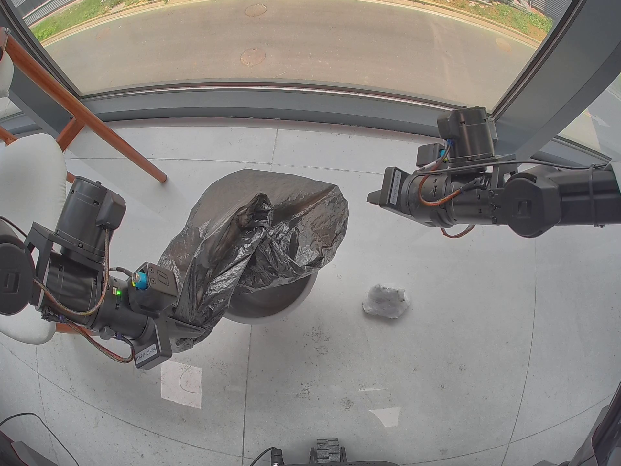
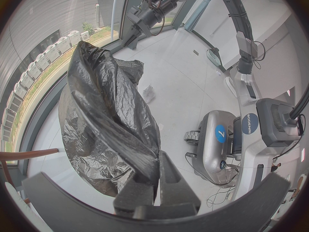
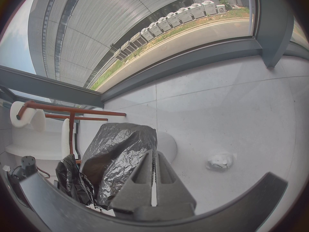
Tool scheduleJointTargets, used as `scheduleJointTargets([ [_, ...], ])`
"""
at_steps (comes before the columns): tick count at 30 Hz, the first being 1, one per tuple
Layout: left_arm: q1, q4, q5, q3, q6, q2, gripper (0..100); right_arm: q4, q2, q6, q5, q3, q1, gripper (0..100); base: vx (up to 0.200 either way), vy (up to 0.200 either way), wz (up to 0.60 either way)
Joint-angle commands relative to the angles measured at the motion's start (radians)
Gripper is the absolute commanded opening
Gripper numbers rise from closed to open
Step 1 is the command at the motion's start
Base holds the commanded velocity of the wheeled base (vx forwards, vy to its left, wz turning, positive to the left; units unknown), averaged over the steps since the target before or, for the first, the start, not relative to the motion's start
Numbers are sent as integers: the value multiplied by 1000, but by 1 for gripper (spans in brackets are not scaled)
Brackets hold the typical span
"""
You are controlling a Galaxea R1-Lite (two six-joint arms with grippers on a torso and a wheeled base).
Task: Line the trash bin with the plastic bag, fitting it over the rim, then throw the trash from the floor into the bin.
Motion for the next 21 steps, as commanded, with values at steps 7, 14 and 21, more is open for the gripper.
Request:
scheduleJointTargets([
  [7,17,0,-1,32,-3,-19,0,9,172,-12,-40,-199,84,0,0,0,0],
  [14,35,2,-1,61,-3,-44,0,14,187,22,-42,-195,204,0,0,0,0],
  [21,38,-3,2,62,-5,-45,0,16,238,128,-43,-190,299,0,0,0,0],
])
